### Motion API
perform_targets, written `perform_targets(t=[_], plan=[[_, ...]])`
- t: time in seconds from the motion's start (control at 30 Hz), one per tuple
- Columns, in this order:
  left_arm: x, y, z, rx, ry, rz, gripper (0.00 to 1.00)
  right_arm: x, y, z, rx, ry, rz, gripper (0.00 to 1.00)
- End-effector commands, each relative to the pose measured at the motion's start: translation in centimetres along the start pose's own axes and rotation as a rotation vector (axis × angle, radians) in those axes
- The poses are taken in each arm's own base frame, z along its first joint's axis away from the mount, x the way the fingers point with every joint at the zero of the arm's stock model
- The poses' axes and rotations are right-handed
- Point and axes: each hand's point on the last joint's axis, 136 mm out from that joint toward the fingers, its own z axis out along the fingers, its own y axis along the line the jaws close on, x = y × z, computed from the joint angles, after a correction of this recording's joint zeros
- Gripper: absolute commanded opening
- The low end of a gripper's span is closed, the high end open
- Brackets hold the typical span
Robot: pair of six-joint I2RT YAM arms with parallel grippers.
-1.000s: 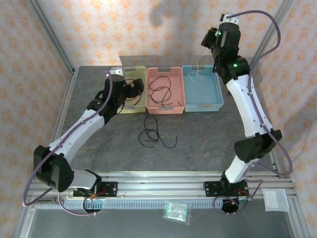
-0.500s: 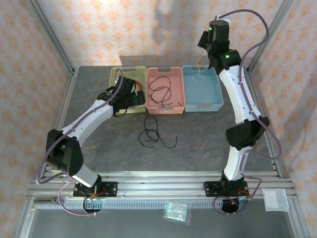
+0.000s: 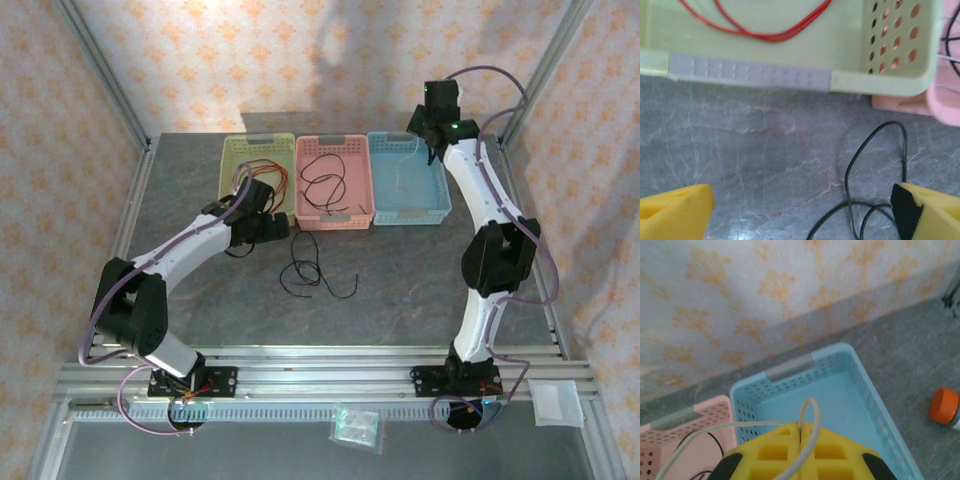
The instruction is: Untangle the cables
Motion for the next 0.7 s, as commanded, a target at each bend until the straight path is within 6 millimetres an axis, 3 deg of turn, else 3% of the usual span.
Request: perform_targets(t=[0.0, 0.13, 0.33, 0.4, 0.53, 0.67], plan=[[0.3, -0.1, -0.7, 0.032, -0.009, -0.053, 0.93, 2.4, 0.9, 2.0, -0.047, 0.082, 0.026, 0.12], [0.6, 0.1, -0.5, 0.032, -0.007, -0.107, 0.93, 4.3, 0.7, 3.5, -0.042, 0.14, 0.022, 0.32], [0.3, -0.3, -0.5, 0.047, -0.015, -0.116, 0.95, 4.4, 0.6, 3.9, -0.031, 0.149, 0.02, 0.64], [0.2, -0.5, -0.5, 0.055, -0.018, -0.112, 0.96, 4.0, 1.0, 3.7, -0.045, 0.144, 0.011, 0.67], [-0.1, -0.9, -0.7, 0.085, -0.028, -0.102, 0.98, 4.0, 3.6, 3.2, -0.161, 0.166, -0.039, 0.69], [-0.5, -1.5, -0.9, 0.118, -0.036, -0.102, 0.98, 7.7, 8.3, 3.0, -0.293, 0.29, -0.143, 0.65]])
